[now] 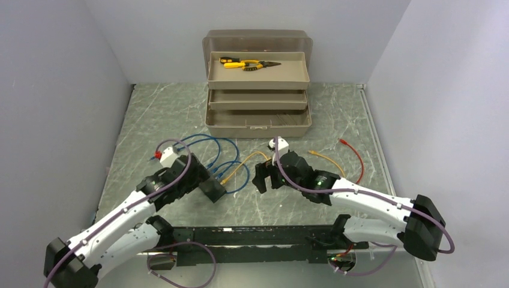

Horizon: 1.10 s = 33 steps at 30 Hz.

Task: Pull the plug from the switch port
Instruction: Adjust the switch port at the center of the board.

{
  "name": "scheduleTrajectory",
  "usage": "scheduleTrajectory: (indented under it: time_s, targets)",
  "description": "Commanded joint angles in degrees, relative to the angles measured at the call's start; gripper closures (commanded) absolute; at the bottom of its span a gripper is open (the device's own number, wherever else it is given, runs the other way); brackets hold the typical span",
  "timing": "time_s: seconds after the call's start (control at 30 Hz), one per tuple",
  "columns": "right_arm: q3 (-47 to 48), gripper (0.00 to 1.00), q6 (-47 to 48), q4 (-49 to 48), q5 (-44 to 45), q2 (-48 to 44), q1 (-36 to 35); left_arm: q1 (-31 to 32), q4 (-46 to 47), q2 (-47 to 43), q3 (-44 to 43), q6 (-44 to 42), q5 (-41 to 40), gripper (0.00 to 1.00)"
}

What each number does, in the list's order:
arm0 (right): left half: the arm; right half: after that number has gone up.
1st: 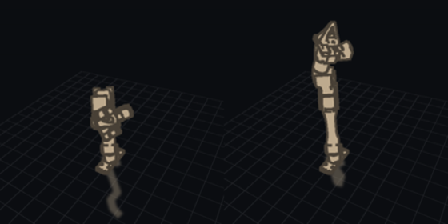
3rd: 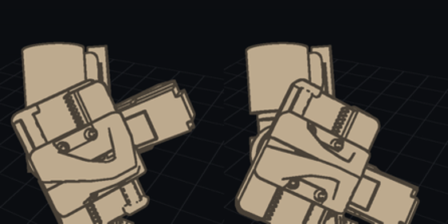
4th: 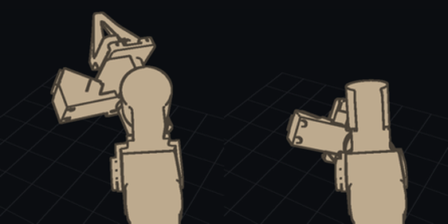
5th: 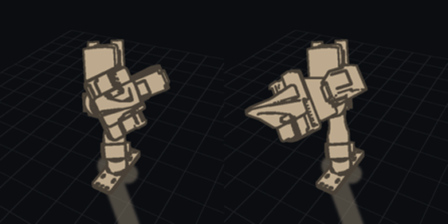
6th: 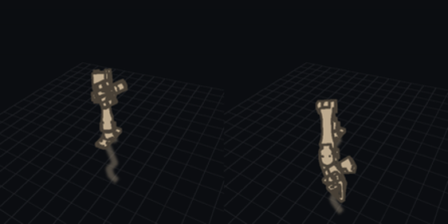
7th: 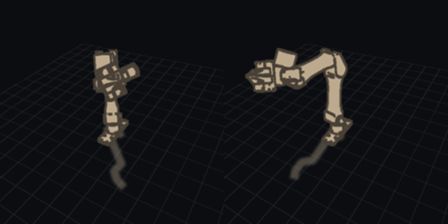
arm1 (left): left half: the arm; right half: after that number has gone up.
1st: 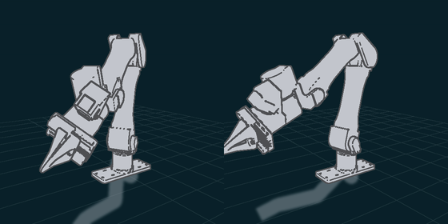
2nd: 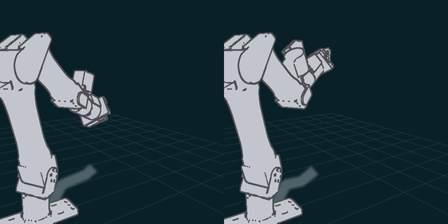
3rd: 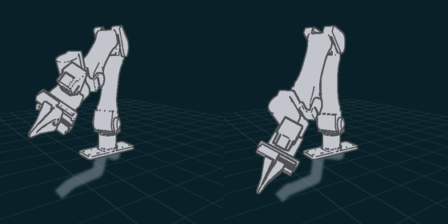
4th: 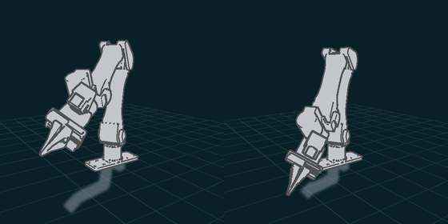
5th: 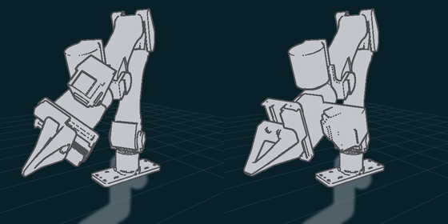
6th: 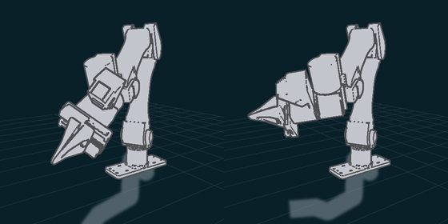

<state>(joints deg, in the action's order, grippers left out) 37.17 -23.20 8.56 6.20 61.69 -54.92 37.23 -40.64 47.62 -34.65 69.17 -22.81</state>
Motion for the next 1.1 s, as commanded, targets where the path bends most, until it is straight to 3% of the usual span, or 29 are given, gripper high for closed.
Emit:
scheduleTrajectory:
  time_s: [0.0,0.1,0.23,0.47,0.6,0.83,1.07]
  targets:
    - [0.6,0.00,-3.9,0.2,9.8,-4.7,0.4,0.2,7.0,-5.8,5.8,-4.5,3.9,0.01]
    - [-1.7,0.00,-6.4,2.8,13.5,-9.4,2.0,0.2,10.8,-7.2,7.2,-6.9,5.7,0.01]
    - [-4.5,0.00,-10.0,4.9,15.5,-14.4,3.1,0.3,8.1,-2.2,4.5,-6.8,4.6,0.01]
    - [-6.1,0.08,-8.0,-4.7,4.5,-11.7,-0.1,0.3,5.2,0.5,5.2,-1.0,2.4,0.01]
    - [-2.2,0.09,-4.8,-7.4,5.7,-4.5,-5.7,0.2,2.6,-4.9,8.2,2.2,-0.3,0.05]
    - [3.3,0.10,-5.1,-19.0,-4.6,13.9,-6.1,-0.5,1.9,-14.0,14.4,6.7,-0.9,0.10]
    - [9.0,0.23,-5.8,-24.9,-12.2,26.9,-6.5,-2.8,6.9,-17.4,18.8,6.2,2.7,0.10]
